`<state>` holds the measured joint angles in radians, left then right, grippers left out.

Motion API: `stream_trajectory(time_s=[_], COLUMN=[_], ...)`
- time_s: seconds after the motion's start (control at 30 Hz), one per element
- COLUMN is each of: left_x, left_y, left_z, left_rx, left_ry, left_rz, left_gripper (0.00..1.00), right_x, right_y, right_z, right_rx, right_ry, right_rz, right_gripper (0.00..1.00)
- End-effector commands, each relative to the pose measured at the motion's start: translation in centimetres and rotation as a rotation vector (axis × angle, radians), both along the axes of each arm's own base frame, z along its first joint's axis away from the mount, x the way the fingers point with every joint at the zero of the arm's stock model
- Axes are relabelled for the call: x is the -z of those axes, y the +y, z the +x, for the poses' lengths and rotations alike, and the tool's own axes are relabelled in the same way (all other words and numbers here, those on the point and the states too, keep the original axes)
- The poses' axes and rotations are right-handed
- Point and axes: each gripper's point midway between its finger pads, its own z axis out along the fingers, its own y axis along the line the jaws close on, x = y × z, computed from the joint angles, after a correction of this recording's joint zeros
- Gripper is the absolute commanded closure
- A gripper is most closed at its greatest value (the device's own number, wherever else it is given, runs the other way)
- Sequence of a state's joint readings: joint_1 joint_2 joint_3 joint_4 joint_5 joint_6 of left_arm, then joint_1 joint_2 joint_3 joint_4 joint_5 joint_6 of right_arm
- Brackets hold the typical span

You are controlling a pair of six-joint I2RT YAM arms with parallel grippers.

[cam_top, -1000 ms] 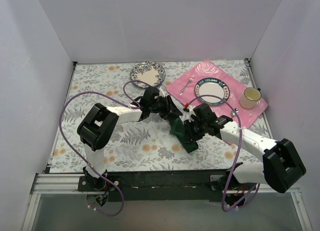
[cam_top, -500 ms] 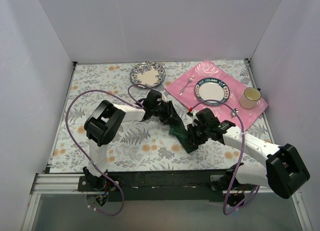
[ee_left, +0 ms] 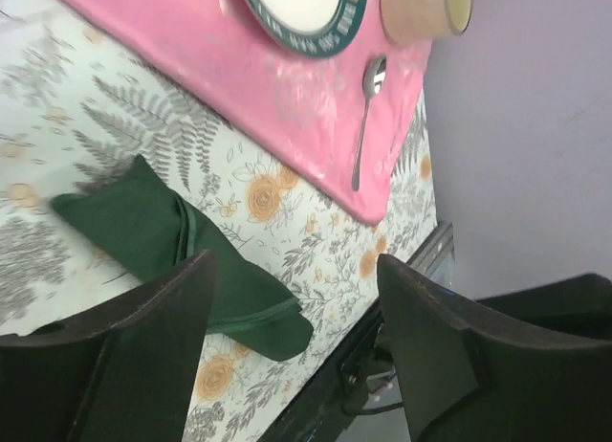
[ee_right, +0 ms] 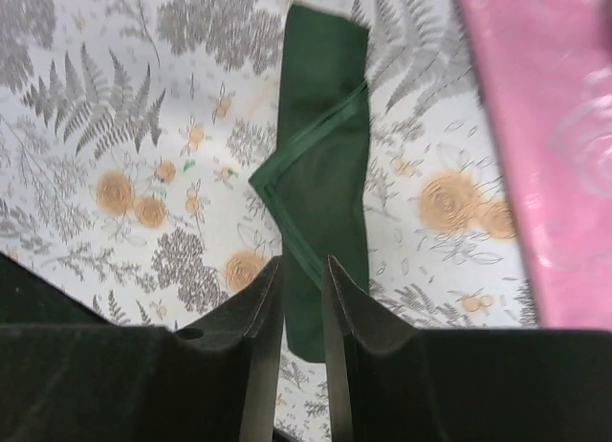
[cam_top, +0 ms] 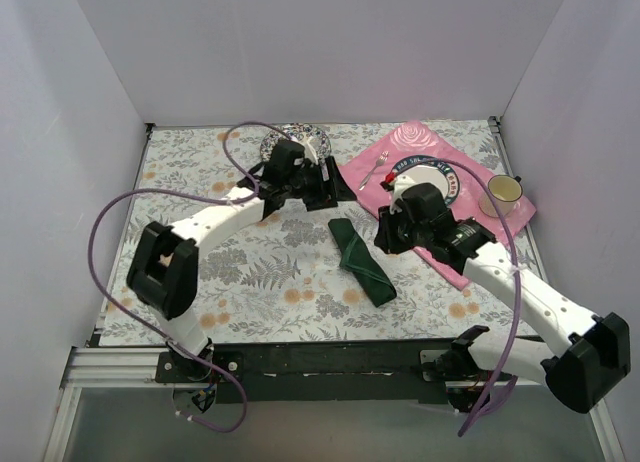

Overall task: Fold the napkin, place the utensils inside, and roll it up
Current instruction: Roll the napkin with the utensil

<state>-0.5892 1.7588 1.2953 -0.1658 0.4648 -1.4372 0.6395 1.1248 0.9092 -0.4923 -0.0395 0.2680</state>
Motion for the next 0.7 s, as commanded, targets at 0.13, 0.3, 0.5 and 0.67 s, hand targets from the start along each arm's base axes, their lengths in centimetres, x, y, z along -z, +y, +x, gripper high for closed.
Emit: stream_trajectory(time_s=[0.13, 0.3, 0.5, 0.67], left_x=[-15.6, -23.4, -25.9, -25.4], left_y=[11.4, 16.4, 17.3, 16.3], left_z=[1.8, 0.3, -0.8, -0.8], left_rx=[-0.374, -0.555, -0.580, -0.540], left_ry=[-0.496, -0.681, -0.725, -0.702], left_rz=[0.148, 0.144, 0.111, 0.080], left_gripper=[0.20, 0.12, 0.10, 0.10], right_x=[-16.0, -22.2, -27.4, -26.9], right_y=[-5.3, -8.5, -8.5, -9.0], right_z=[3.9, 3.1, 0.2, 0.7], right_rx=[0.272, 0.351, 0.258, 0.302], right_ry=[-0.545, -0.672, -0.758, -0.749], right_rz=[0.101, 0.074, 0.174, 0.162], right_gripper=[0.47, 0.01, 0.01, 0.01])
